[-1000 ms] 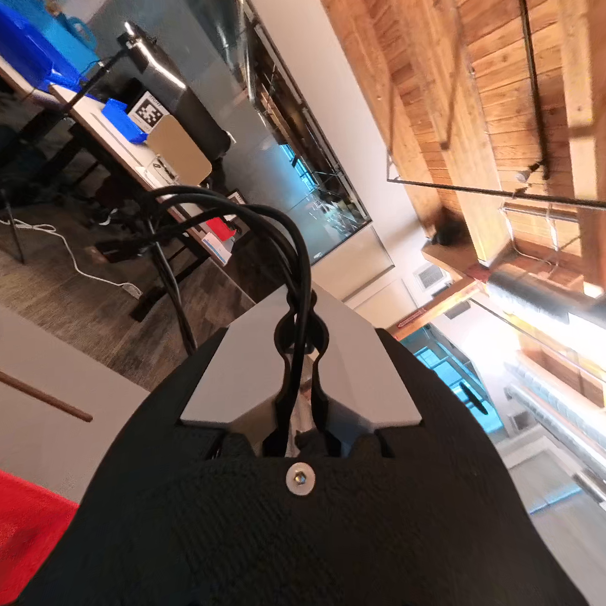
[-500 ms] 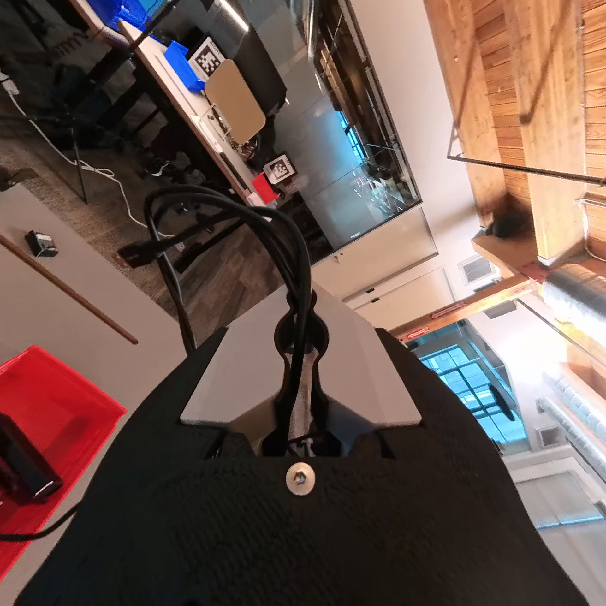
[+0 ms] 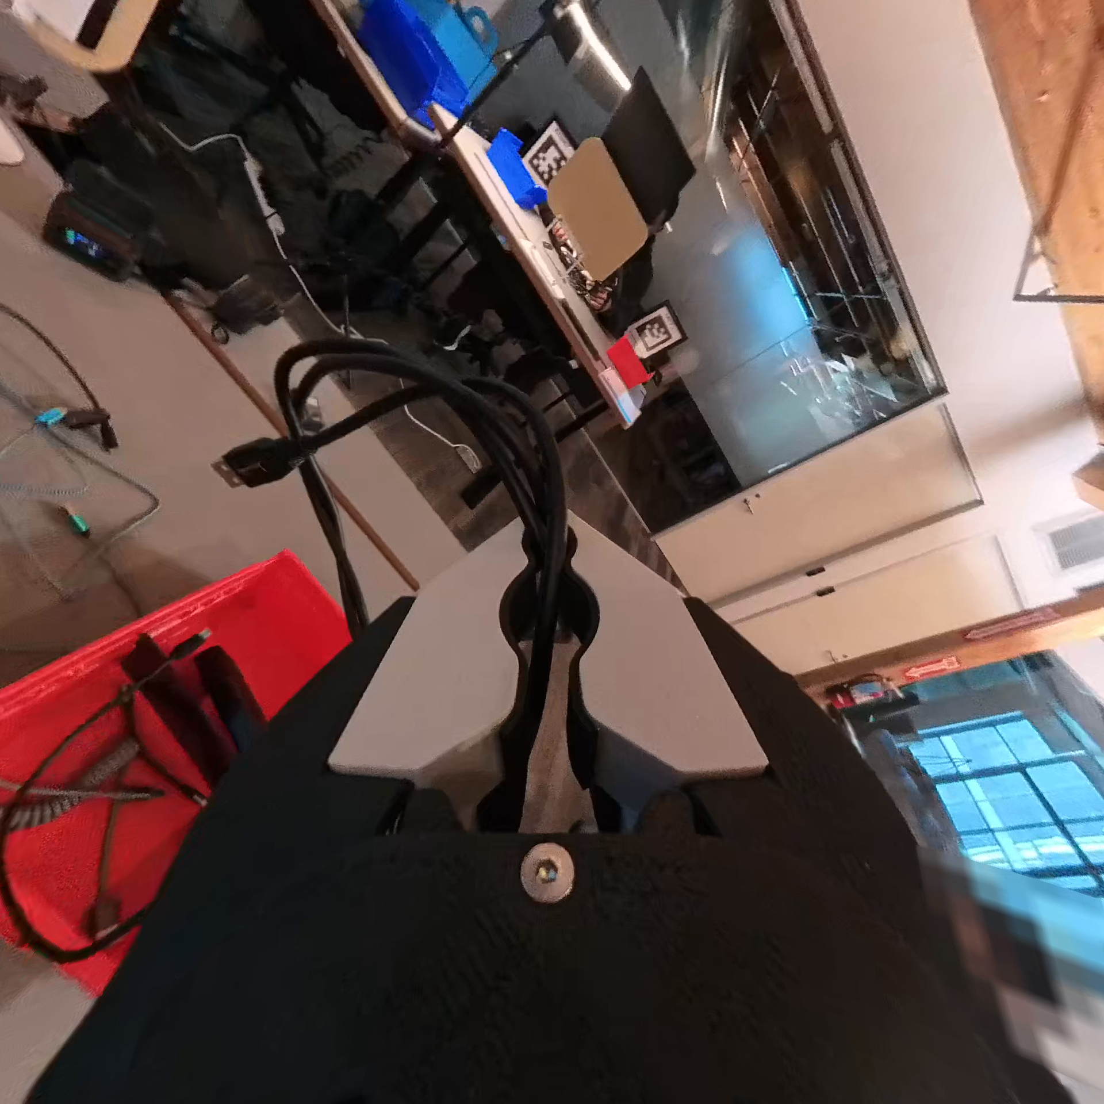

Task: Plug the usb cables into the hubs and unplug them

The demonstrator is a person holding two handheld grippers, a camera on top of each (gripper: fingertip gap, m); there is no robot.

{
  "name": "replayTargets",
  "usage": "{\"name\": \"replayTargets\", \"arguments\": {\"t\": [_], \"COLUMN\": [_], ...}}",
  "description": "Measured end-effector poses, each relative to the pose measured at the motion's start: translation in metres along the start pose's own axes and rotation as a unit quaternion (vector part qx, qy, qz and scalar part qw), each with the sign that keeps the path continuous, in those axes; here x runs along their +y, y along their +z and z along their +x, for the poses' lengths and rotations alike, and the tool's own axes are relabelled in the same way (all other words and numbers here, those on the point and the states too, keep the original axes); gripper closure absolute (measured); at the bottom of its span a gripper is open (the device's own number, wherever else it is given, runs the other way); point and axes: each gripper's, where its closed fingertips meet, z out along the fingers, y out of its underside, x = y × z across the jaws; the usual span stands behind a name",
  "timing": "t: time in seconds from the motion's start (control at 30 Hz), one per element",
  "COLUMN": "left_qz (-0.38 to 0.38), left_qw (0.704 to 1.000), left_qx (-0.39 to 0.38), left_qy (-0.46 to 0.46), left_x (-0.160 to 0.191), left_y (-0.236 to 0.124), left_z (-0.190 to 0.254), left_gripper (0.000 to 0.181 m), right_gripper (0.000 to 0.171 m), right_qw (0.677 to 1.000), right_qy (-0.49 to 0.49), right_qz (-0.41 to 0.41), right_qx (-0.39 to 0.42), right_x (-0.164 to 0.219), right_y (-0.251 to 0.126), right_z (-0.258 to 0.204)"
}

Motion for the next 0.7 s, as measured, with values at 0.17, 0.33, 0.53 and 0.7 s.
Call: {"name": "replayTargets", "arguments": {"t": [0.17, 0.33, 0.53, 0.7], "left_qz": [0.002, 0.004, 0.004, 0.004], "left_qw": [1.000, 1.000, 1.000, 1.000], "left_qx": [0.000, 0.002, 0.004, 0.005], "left_qy": [-0.005, -0.005, -0.001, 0.001], "left_x": [0.000, -0.001, -0.001, -0.001], "left_y": [0.000, 0.000, 0.000, 0.000], "left_z": [-0.001, 0.000, 0.001, 0.002], "left_gripper": [0.163, 0.163, 0.163, 0.164], "right_gripper": [0.171, 0.171, 0.171, 0.171], "right_qw": [0.998, 0.981, 0.964, 0.975], "right_qy": [-0.063, -0.176, -0.246, -0.205], "right_qz": [0.011, 0.019, 0.032, 0.009], "right_qx": [0.015, 0.075, 0.096, 0.079], "right_x": [0.050, 0.097, 0.134, 0.172], "right_y": [0.014, 0.021, 0.021, 0.025], "right_z": [-0.066, -0.135, -0.220, -0.264]}}
